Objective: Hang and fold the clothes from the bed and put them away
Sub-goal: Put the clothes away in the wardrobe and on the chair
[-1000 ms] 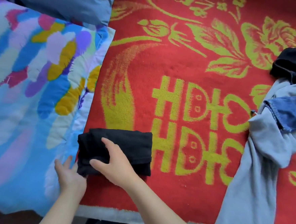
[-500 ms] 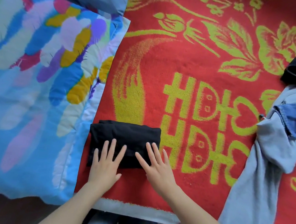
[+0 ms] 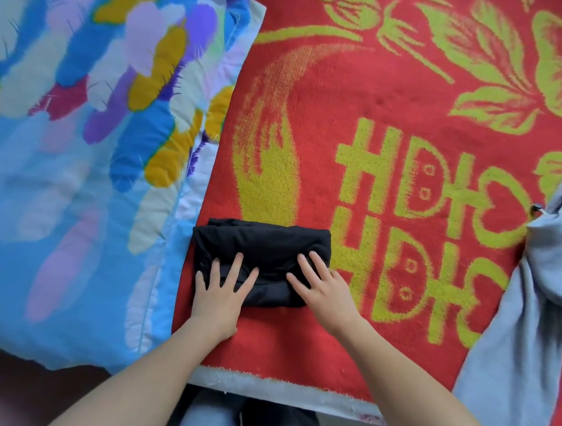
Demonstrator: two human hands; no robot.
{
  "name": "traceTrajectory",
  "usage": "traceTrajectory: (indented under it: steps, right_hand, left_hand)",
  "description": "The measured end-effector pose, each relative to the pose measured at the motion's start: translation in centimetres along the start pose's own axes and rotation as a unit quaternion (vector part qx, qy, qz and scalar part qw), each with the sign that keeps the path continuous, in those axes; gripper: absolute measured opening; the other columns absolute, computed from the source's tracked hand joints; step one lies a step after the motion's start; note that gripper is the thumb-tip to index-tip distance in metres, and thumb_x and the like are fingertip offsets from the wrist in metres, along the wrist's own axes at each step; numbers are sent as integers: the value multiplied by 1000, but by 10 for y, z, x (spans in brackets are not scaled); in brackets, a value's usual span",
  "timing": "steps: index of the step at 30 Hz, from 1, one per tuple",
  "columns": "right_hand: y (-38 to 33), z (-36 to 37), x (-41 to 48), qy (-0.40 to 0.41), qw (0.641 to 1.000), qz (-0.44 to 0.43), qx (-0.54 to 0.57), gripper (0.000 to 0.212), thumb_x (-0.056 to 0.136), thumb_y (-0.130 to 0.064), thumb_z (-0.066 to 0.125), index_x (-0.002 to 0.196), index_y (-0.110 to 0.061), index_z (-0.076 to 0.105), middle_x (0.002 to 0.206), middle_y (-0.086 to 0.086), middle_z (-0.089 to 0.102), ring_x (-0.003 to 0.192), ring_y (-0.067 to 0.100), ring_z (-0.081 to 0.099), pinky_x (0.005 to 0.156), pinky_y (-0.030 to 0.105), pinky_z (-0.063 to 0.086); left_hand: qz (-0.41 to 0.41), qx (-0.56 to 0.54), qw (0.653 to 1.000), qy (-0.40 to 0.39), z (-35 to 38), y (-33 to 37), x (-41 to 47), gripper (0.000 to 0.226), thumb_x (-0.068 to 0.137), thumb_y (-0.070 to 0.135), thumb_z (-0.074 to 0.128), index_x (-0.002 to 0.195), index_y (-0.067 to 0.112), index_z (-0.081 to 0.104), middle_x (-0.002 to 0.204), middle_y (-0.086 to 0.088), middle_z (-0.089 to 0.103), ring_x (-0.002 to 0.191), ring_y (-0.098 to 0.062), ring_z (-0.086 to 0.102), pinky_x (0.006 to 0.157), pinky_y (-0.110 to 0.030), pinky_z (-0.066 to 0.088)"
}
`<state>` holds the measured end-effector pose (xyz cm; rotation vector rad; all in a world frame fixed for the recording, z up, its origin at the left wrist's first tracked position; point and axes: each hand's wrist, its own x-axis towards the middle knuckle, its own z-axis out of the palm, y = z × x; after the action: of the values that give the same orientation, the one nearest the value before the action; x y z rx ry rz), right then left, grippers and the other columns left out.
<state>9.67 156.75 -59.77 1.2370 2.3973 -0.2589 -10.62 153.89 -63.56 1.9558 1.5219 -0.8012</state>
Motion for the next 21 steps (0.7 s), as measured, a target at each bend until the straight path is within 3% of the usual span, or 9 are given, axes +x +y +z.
traceTrajectory:
  steps: [2,3,5,6,8,10,12,15,21]
  right_hand:
    - [1,-12,0,26,999,3,24,48,38,-14,90,84,-19,77,96,8,73,88,25,70,46,22,48]
    - [0,-21,-1,36,998,8,46,45,35,-11,91,77,-17,76,90,6,73,83,23,71,41,20,46]
    - [2,-45,-5,36,997,27,61,39,42,-7,87,77,-15,72,88,4,71,85,21,69,40,22,47]
    - [0,-54,-7,19,996,24,79,32,57,-4,79,87,-11,70,98,6,68,96,23,65,48,27,50]
    - [-2,-63,-11,-31,995,9,91,31,81,3,49,109,-7,57,122,10,55,115,27,48,69,39,51]
    - [-6,-73,-16,-57,994,14,96,35,86,4,37,115,-9,51,128,7,49,114,26,41,78,40,46]
    - [-8,-85,-18,-60,991,33,112,34,86,3,36,113,-9,52,126,5,50,108,25,42,76,38,44]
    - [-6,-103,-23,-58,993,27,95,24,88,2,38,105,-7,53,121,7,52,103,27,43,73,39,43]
    - [22,-150,-55,-89,996,-27,7,41,84,7,40,122,-5,50,135,7,41,123,27,37,84,41,47]
  left_hand:
    - [0,8,1000,24,-1,2,-2,109,79,38,69,148,32,-16,154,-9,-28,142,-43,-3,112,-56,11]
    - [5,-3,998,67,-3,3,-6,107,74,40,74,151,31,0,158,-11,-13,141,-44,11,110,-57,18]
    - [7,-47,984,172,-10,2,-13,99,45,37,91,135,25,51,147,-13,39,118,-44,52,94,-58,43]
    - [9,-56,975,213,-9,0,-16,94,31,32,94,119,20,65,133,-12,56,102,-41,62,83,-57,49]
    - [8,-83,965,249,-5,-2,-16,96,22,25,94,114,16,68,122,-10,64,95,-38,65,78,-57,49]
    - [-3,-125,954,272,-4,1,-15,104,26,19,92,124,17,56,122,-7,64,97,-34,65,81,-55,48]
    - [-3,-176,933,315,-8,5,-9,96,30,8,88,120,15,57,116,-2,68,92,-28,67,79,-50,49]
    - [28,-224,899,375,-27,7,-1,74,23,-4,86,95,9,73,95,-2,74,71,-20,70,61,-36,52]
    - [96,-191,878,427,-71,3,-33,62,18,-5,84,77,9,75,79,-1,73,52,-20,63,47,-24,48]
